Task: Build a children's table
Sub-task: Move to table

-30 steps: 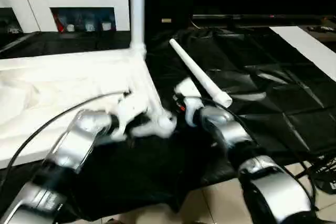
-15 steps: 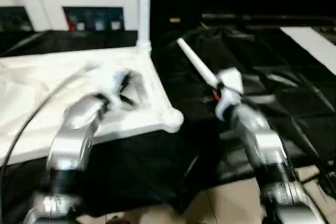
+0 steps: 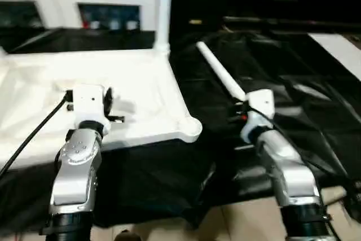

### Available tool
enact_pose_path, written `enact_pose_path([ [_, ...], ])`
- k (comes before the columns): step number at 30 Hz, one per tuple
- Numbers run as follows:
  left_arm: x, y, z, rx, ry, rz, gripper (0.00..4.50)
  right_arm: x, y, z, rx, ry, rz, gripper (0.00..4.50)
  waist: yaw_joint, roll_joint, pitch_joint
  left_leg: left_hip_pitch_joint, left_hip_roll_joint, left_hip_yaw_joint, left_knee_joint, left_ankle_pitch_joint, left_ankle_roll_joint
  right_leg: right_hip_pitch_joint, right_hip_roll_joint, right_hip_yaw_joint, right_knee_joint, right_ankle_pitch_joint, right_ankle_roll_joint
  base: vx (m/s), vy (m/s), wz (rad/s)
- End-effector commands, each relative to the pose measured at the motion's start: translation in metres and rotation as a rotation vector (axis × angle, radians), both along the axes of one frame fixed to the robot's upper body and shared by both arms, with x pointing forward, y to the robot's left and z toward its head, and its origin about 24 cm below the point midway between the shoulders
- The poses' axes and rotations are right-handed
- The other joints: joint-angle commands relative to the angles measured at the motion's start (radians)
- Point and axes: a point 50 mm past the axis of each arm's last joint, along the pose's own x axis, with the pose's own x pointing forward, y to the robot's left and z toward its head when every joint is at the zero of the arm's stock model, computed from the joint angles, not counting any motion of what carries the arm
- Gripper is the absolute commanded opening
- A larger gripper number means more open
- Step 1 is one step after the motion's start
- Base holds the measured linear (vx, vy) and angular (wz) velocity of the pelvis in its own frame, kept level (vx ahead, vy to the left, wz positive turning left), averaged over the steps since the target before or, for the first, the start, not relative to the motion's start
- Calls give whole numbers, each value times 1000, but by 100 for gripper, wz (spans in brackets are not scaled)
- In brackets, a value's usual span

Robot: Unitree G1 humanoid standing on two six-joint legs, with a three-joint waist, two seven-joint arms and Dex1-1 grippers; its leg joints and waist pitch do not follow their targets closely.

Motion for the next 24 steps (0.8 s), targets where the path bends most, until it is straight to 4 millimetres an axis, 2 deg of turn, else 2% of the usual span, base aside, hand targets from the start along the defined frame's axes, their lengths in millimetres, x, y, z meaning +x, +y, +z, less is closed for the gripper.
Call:
enact_pose_path([
  [1, -2, -10, 4, -3, -21, -12, 90, 1, -11, 8, 8, -18, -60, 77, -5, 22, -54, -8, -8, -84, -138, -395, 182, 51, -46, 54, -60, -189, -278, -34, -224, 56],
  [2, -2, -10, 2, -13, 2, -9, 90, 0, -11, 7, 31, -9, -60, 77, -4, 19, -59, 41, 32, -44, -105, -388, 132, 21, -60, 72, -102, -222, -283, -34, -224, 56],
  [3, -2, -10, 2, -36, 3, -9, 90, -1, -10, 6, 40, 5, -57, 77, 29, -21, -50, 33, -70, 85, 98, -329, 88, 16, -122, 90, -227, -303, -353, -30, -241, 39],
  [4, -2, -10, 3, -46, 0, -9, 90, -2, -10, 5, 38, 9, -52, 77, 57, -39, -52, -5, -69, 175, 222, -273, 126, 46, -133, 109, -220, -415, -222, 6, -211, 6],
  [5, -3, -10, 3, -48, -3, -8, 90, -2, -9, 5, 36, 10, -50, 77, 57, -39, -52, -5, -69, 175, 222, -273, 126, 46, -133, 109, -220, -415, -222, 6, -211, 6],
  [6, -3, -10, 4, -52, -9, -5, 90, -3, -8, 3, 33, 13, -46, 77, 80, -38, -41, -1, -43, 167, 133, -255, 144, 84, -158, 155, -198, -365, 33, 7, -176, 1],
  [7, -3, -10, 3, -44, -5, -14, 90, -4, -7, 2, 29, 16, -39, 77, 86, -35, -49, 17, -42, 169, 93, -237, 167, 91, -151, 160, -202, -316, 112, -18, -180, 24],
  [8, -4, -10, 3, -37, 0, -21, 90, -5, -7, 2, 27, 18, -34, 77, 90, -7, -63, 62, 13, 148, 17, -162, 202, 84, -136, 137, -201, -186, 234, -18, -180, 24],
  [9, -4, -10, 2, -36, 3, -21, 90, -5, -6, 2, 26, 19, -32, 77, 75, -15, -69, 54, 51, 116, -3, -120, 238, 79, -108, 111, -165, -75, 306, -27, -169, 19],
  [10, -6, -10, 0, -32, 18, -28, 90, -6, -5, 1, 27, 23, -26, 77, 61, 4, -87, 123, 233, 42, -34, -8, 364, 15, -173, 123, -77, 86, 286, 25, -190, 10],
  [11, -6, -11, -1, -33, 25, -32, 90, -7, -5, 1, 29, 25, -26, 77, 60, 1, -87, 136, 236, 45, -23, 29, 383, -9, -201, 152, -57, 132, 247, 25, -190, 10],
  [12, -7, -12, -2, -34, 31, -37, 90, -7, -5, 1, 32, 27, -25, 77, 63, -6, -78, 127, 196, 76, -2, 35, 357, -21, -218, 173, -78, 161, 205, 38, -207, 25],
  [13, -8, -12, -2, -33, 32, -38, 90, -8, -5, 1, 33, 28, -24, 77, 80, -32, -60, 70, 31, 166, 26, -73, 229, 29, -170, 186, -143, 80, 228, -17, -128, 24],
  [14, -8, -12, -2, -36, 31, -41, 90, -8, -4, 1, 20, 26, -11, 77, 91, -31, -48, 69, -3, 180, 20, -144, 151, 45, -129, 171, -170, -197, 296, -17, -128, 24],
  [15, -9, -13, -2, -38, 31, -44, 90, -8, -4, 2, 9, 24, -2, 77, 96, -26, -49, 57, 3, 176, -2, -121, 129, 58, -100, 145, -179, -295, 353, -35, -65, 5],
  [16, -9, -13, -2, -39, 31, -46, 90, -8, -2, 1, -5, 32, 21, 77, 94, -24, -50, 60, 13, 172, -11, -114, 124, 52, -88, 136, -180, -284, 361, 0, 0, 0],
  [17, -10, -13, -2, -42, 32, -51, 90, -8, 0, 0, -24, 38, 43, 77, 89, -8, -47, 88, 44, 163, -33, -187, 113, 44, -83, 116, -182, -304, 333, 0, 0, 0],
  [18, -10, -14, -2, -47, 35, -59, 90, -9, 0, 0, -44, 34, 55, 77, 93, -25, -42, 42, 42, 125, -50, -228, 132, 95, -125, 77, -156, -283, 277, 0, 0, 0],
  [19, -10, -14, -2, -46, 35, -59, 90, -9, 1, 0, -45, 33, 54, 77, 83, -2, -42, 52, 52, 110, -56, -311, 142, 102, -153, 59, -179, -385, 224, 17, 12, 36],
  [20, -11, -14, -2, -43, 36, -61, 90, -8, 1, 0, -47, 30, 49, 77, 80, -3, -30, 56, 37, 124, -31, -350, 125, 128, -186, 22, -231, -630, 176, 17, 12, 36],
  [21, -12, -13, -2, -43, 37, -58, 90, -8, 2, 0, -42, 30, 40, 77, 80, -3, -30, 56, 37, 124, -31, -350, 125, 128, -186, 22, -231, -630, 176, 34, 27, 47],
  [22, -12, -13, -2, -44, 38, -56, 90, -7, 2, 0, -38, 30, 37, 77, 76, -7, -23, 68, 34, 141, -7, -359, 125, 139, -195, -19, -261, -733, 173, 45, 41, 54],
  [23, -12, -13, -2, -45, 38, -54, 90, -7, 2, -1, -24, 35, 30, 77, 68, 18, -24, 166, 54, 170, -9, -389, 97, 88, -153, -16, -288, -736, 154, 45, 41, 54],
  [24, -12, -12, -2, -45, 38, -53, 90, -6, 2, -1, -14, 40, 25, 77, 66, 19, -27, 196, 76, 162, -31, -440, 83, 89, -138, -36, -278, -635, 132, 32, 55, 27],
])
